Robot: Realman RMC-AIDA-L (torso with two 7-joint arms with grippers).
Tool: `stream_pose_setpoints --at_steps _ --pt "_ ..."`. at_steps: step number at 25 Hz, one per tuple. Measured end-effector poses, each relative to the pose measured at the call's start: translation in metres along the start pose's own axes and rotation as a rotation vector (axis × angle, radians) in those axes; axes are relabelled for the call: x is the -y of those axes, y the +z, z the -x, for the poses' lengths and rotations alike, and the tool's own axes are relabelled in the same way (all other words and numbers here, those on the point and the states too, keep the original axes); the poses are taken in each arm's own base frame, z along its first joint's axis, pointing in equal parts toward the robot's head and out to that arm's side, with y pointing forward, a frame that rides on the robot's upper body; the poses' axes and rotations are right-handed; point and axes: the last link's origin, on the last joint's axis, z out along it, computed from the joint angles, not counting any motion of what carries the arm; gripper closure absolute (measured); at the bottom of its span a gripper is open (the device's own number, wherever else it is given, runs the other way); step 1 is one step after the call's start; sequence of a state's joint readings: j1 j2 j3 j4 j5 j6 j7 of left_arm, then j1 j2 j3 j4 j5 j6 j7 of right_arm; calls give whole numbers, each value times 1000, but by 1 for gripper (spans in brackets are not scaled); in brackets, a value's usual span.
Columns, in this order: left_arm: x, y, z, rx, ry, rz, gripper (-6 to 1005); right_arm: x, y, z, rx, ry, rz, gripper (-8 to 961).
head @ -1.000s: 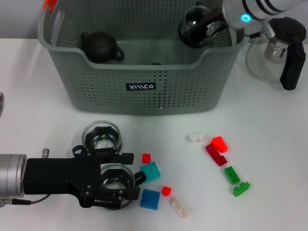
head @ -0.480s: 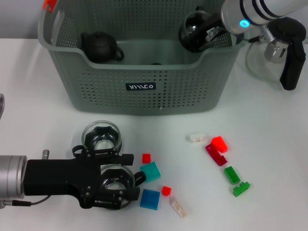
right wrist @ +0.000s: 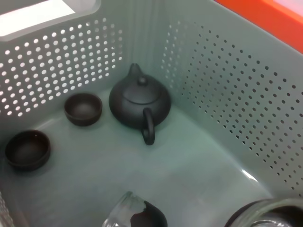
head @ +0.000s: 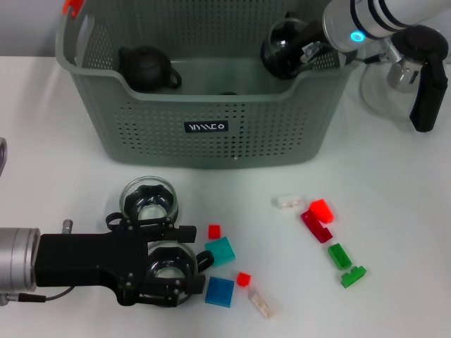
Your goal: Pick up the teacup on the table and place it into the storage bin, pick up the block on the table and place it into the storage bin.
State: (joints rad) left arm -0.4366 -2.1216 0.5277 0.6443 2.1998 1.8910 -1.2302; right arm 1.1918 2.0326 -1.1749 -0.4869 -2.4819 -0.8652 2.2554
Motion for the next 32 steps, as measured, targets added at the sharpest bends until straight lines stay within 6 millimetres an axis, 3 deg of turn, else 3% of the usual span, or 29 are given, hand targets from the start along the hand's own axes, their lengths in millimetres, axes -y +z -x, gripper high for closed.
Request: stream_pose_setpoints --at_steps 5,10,16,24,32 --pt "0 0 0 -1 -1 0 172 -1 -1 3 7 -15 -2 896" --pt "0 0 0 -3 -4 0 172 -3 -1 6 9 -38 -4 776" --pt "-1 1 1 -4 -8 2 172 -8 -1 8 17 -68 -7 706" --pt "-1 0 2 -4 -12 -3 171 -9 -14 18 115 -70 -22 355" --pt "-1 -4 3 -18 -17 -25 171 -13 -43 30 262 -49 1 274"
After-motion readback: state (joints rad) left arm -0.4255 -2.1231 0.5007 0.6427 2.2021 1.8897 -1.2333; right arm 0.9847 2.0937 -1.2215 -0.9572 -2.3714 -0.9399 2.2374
